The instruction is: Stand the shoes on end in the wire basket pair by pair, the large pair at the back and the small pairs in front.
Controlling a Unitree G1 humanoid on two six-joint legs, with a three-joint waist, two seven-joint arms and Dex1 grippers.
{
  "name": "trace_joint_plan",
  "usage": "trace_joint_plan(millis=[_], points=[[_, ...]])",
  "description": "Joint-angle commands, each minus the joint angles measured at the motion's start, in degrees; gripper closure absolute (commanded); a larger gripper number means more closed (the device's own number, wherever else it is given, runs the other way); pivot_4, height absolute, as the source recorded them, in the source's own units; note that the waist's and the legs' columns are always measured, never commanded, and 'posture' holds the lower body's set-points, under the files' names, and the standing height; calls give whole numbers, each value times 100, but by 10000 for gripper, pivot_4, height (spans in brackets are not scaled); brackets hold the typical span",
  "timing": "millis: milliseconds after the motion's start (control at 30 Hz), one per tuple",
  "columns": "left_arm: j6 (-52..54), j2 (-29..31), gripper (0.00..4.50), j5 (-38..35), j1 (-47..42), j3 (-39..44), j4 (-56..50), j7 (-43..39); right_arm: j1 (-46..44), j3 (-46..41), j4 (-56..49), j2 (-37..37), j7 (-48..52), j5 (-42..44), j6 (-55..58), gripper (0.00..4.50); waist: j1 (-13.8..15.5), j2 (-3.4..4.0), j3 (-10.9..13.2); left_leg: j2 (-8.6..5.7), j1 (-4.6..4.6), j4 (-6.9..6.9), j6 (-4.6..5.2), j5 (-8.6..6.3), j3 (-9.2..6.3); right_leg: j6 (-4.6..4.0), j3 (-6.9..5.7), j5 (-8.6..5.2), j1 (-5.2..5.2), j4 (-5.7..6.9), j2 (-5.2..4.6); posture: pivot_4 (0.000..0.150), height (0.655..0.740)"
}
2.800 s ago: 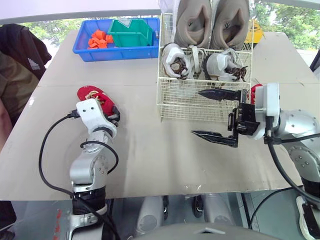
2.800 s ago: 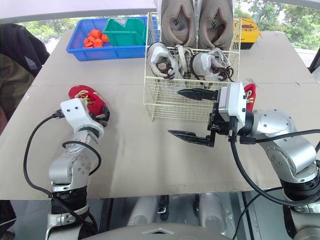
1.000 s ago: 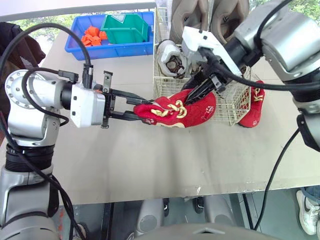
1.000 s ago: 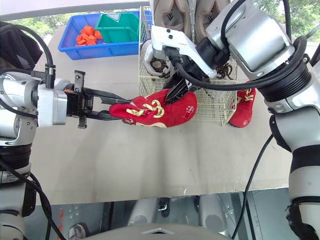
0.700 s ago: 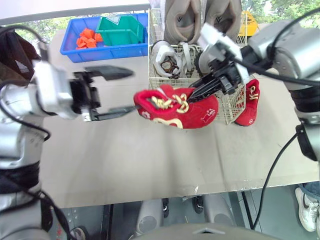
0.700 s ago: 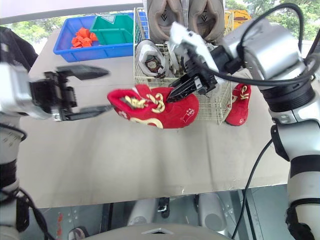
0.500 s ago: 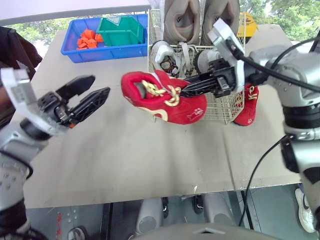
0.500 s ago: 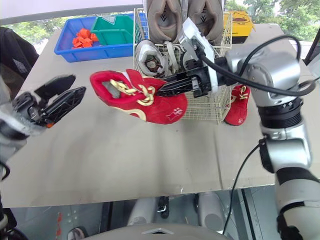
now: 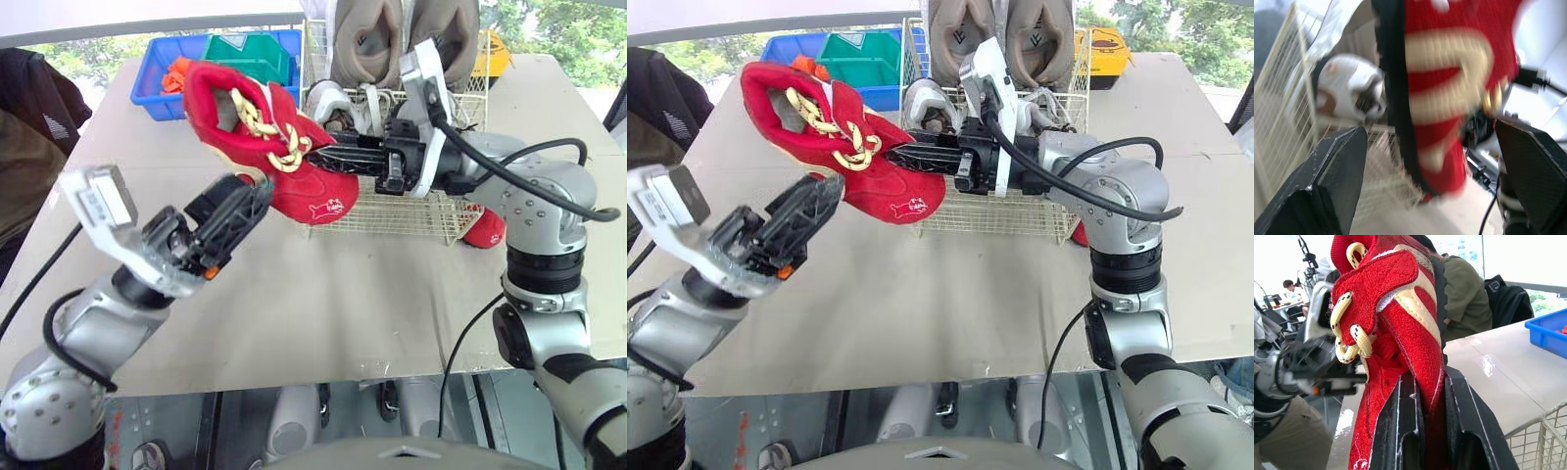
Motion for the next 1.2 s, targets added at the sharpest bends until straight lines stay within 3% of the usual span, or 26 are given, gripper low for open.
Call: trace_joint_plan(millis=[33,200,267,333,500,600,667,767,967,1200], points=[[-131,-19,13326,98,-151,-25,222,-113,145,-27,-433,8,-193,222,-71,45000,-16,0,0,0,0,0,0,0,2,1,1,0,0,0,1,1500,7400],[-100,-32,35910,358,-504,-291,519,-424,392,60,-685,122,-513,235,-200,45000,1,-1,0,1,-1,-1,0,0,6,1,3,0,-2,-3,6,1500,7400],[-61,5,40246,463,-674,-361,670,-576,400,14,-663,170,-598,303,-228,45000,9,-1,-1,0,-1,-1,0,0,7,1,3,0,-1,-4,7,1500,7400],[-17,34,40328,542,-783,-383,789,-716,370,-62,-588,240,-745,299,-308,45000,6,-2,-1,0,0,0,0,0,8,1,4,0,0,-5,7,1500,7400],[129,156,40332,551,-957,-302,987,-916,490,-227,-720,83,-803,435,-382,24034,-4,-2,-1,1,-1,-1,0,0,8,1,5,-1,-1,-6,11,1500,7400],[220,285,40333,591,-1078,-272,1131,-1044,728,-319,-1037,-17,-956,310,-672,8105,3,-2,-1,4,-2,-2,0,0,6,1,4,-1,-2,-8,13,1500,7400],[269,406,40334,663,-1229,-264,1242,-1187,939,-334,-1280,-157,-1035,128,-957,37,8,-2,-1,4,-4,-2,0,0,6,2,3,-1,-1,-9,13,1500,7400],[314,645,40335,900,-1527,-268,1468,-1502,1485,-403,-1794,-452,-1014,-157,-1549,0,30,-5,-2,3,-5,-1,0,0,7,2,3,-1,-1,-12,12,1500,7400],[-11,1131,40336,2294,-2526,-772,2390,-2855,3076,-696,-2792,-926,-842,-411,-2523,0,75,-8,-4,0,-4,-5,-2,0,17,4,0,-3,-2,-15,20,1500,7400],[-942,839,40337,3854,-3789,-1523,3410,-4106,4673,-1246,-3489,-1692,-779,-514,-2900,0,138,-12,-5,2,0,-3,-1,0,30,4,8,-4,0,-17,23,1500,7400]])
